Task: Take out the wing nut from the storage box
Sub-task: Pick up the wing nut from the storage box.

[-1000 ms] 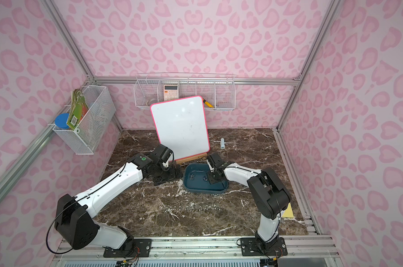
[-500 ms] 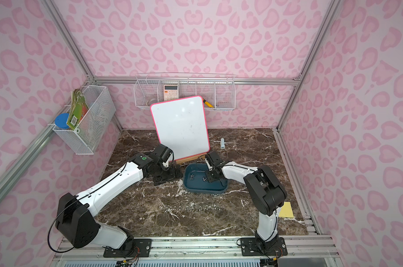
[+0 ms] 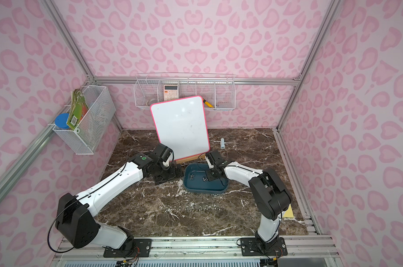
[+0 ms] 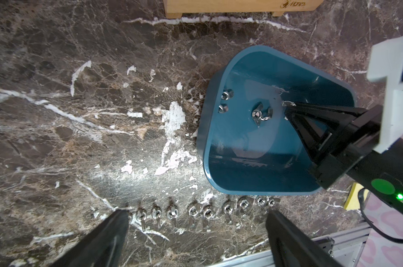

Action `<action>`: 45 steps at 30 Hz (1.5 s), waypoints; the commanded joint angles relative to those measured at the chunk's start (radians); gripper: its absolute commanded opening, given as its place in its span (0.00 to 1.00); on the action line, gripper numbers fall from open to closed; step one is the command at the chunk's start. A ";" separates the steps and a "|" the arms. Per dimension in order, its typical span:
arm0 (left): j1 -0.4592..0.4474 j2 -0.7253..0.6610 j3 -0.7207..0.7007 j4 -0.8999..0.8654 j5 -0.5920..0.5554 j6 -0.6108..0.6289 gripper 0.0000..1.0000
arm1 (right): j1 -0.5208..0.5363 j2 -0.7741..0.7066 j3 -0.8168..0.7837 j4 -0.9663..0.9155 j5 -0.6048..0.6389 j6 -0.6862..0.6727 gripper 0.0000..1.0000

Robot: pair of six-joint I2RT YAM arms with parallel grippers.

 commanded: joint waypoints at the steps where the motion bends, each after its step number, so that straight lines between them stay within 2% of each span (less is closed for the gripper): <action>1: 0.003 -0.004 0.001 0.074 0.058 -0.014 0.91 | 0.001 -0.042 -0.010 0.006 -0.035 0.036 0.06; 6: 0.002 0.006 -0.008 0.192 0.139 -0.047 0.79 | -0.001 -0.137 -0.045 0.029 -0.121 0.085 0.06; 11: 0.001 0.005 -0.025 0.334 0.215 -0.086 0.71 | -0.042 -0.244 -0.125 0.129 -0.318 0.191 0.06; 18: -0.007 0.036 -0.035 0.440 0.292 -0.129 0.55 | -0.054 -0.334 -0.176 0.206 -0.425 0.273 0.06; 20: -0.017 0.048 -0.028 0.451 0.303 -0.130 0.54 | -0.054 -0.344 -0.183 0.224 -0.452 0.286 0.07; 24: -0.037 0.069 -0.014 0.457 0.310 -0.131 0.46 | -0.054 -0.368 -0.199 0.262 -0.478 0.312 0.06; 28: -0.051 0.081 -0.007 0.464 0.318 -0.133 0.45 | -0.054 -0.379 -0.207 0.286 -0.509 0.322 0.07; 34: -0.060 0.102 0.005 0.475 0.327 -0.135 0.31 | -0.054 -0.397 -0.222 0.305 -0.528 0.327 0.07; 40: -0.065 0.114 0.017 0.483 0.336 -0.136 0.25 | -0.054 -0.402 -0.230 0.317 -0.545 0.327 0.07; 45: -0.067 0.124 0.023 0.490 0.349 -0.136 0.24 | -0.053 -0.400 -0.229 0.326 -0.555 0.329 0.07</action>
